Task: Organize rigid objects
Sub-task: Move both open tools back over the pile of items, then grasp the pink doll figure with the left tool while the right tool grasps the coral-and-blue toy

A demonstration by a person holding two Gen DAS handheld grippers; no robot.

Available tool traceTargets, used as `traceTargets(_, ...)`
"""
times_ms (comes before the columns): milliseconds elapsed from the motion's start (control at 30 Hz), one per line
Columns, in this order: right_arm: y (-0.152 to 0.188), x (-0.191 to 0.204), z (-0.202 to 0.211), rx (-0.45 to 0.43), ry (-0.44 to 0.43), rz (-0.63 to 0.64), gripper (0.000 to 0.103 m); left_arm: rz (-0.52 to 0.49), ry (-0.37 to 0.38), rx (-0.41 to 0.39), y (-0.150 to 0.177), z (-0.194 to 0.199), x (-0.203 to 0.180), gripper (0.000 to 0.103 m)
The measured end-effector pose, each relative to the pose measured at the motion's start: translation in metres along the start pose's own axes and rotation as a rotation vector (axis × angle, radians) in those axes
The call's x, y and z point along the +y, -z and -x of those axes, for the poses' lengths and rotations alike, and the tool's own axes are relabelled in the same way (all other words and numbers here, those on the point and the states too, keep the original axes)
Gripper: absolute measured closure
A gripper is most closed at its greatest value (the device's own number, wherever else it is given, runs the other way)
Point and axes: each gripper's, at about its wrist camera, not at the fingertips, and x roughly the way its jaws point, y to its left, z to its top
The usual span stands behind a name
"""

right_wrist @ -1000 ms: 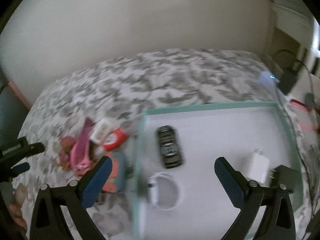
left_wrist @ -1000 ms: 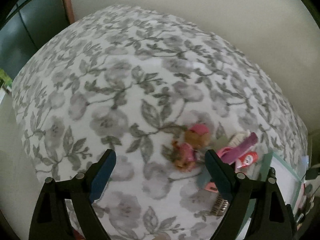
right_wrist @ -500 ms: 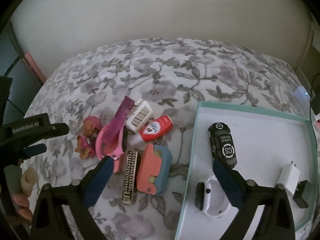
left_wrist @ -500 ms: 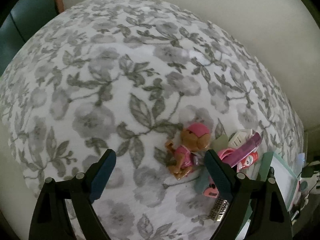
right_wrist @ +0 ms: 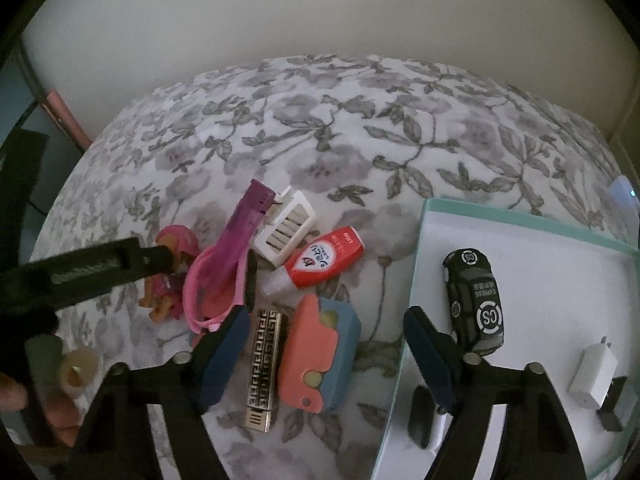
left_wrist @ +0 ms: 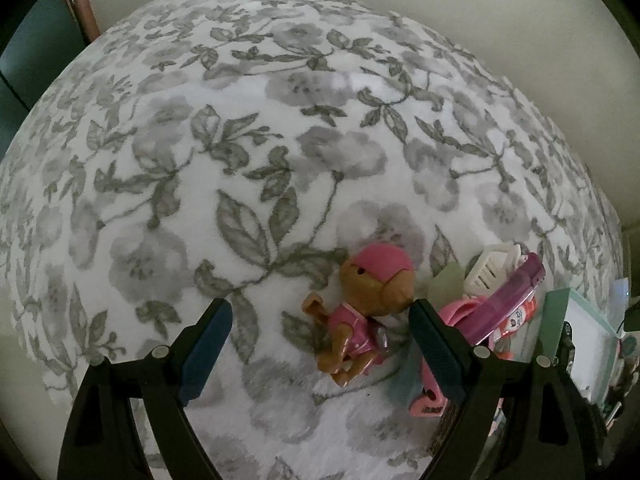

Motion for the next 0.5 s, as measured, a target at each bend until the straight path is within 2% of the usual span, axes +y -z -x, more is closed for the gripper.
traceTargets(100, -0.003, 0.007, 0.006, -0.019, 0.001, 0.025, 0.025, -0.016, -0.006, -0.001, 0.0, -0.001, -0.003, 0.013)
traceTargets(233, 0.001, 0.0, -0.006, 0.029, -0.009, -0.013, 0.025, -0.015, 0.0, 0.003, 0.0, -0.001, -0.002, 0.016)
traceTargets(300, 0.004, -0.003, -0.011, 0.044, 0.003, -0.016, 0.029, -0.021, -0.001, 0.006, -0.002, -0.004, -0.003, 0.018)
traceTargets(333, 0.005, -0.006, -0.014, 0.056, -0.002, -0.024, 0.036, -0.028, -0.006, 0.007, -0.002, -0.005, -0.005, 0.018)
traceTargets(400, 0.008, -0.009, -0.018, 0.076, -0.001, -0.041, 0.04, -0.042, -0.022, 0.01, -0.002, -0.007, -0.006, 0.018)
traceTargets(467, 0.01, -0.01, -0.021, 0.083, 0.01, -0.03, 0.047, -0.039, -0.029, 0.016, -0.001, -0.009, -0.006, 0.022)
traceTargets(500, 0.011, -0.01, -0.023, 0.088, 0.012, -0.026, 0.048, -0.031, -0.036, 0.021, -0.001, -0.011, -0.004, 0.033)
